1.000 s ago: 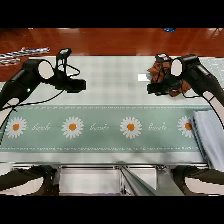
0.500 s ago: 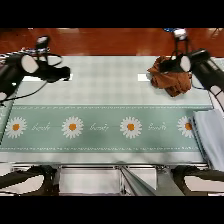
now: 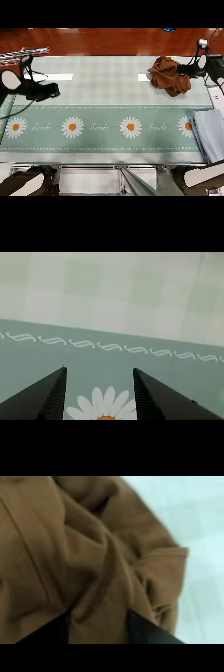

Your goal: Fold the shirts.

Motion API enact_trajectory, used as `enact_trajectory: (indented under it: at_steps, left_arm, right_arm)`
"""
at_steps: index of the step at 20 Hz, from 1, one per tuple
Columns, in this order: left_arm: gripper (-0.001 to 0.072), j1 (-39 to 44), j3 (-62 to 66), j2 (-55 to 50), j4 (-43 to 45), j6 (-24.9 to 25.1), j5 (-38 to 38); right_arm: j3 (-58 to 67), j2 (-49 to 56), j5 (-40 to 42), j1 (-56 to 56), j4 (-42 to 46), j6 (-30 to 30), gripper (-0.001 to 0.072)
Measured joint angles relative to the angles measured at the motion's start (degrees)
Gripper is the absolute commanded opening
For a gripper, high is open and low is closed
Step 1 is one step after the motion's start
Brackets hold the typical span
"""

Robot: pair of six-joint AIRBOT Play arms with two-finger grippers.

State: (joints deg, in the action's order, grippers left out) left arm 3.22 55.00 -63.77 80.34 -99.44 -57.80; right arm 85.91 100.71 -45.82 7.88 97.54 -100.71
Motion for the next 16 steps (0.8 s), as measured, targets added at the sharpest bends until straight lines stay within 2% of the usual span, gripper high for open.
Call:
enact_trajectory:
  at_steps: [1, 3, 8, 11, 16]
  left_arm:
    - [0.051, 1.07, -1.36, 1.01, -0.22, -0.2, 0.61]
    - [0.0509, 3.56, -3.17, 2.45, -0.46, -0.87, 1.29]
    - [0.0509, 5.79, -3.26, 5.38, -0.33, -1.46, 0.7]
    - [0.0509, 2.43, -0.26, 10.14, 0.48, -0.96, -1.31]
    - [0.0509, -1.95, 1.6, 23.96, 0.83, -0.39, -5.75]
  right_arm:
    - [0.11, 1.29, -0.7, 0.15, -0.9, 0.74, 0.037]
    - [0.31, 2.75, -2.49, 0.37, -2.56, 1.77, 0.0027]
    - [5.03, 0.42, -10.6, 0.5, -7.82, 8.41, 0.0023]
    - [10.14, -5.81, -13.38, 0.5, -11.41, 11.89, 0.0023]
    - [17.33, -19.23, -13.4, 0.5, -18.62, 16.81, 0.0022]
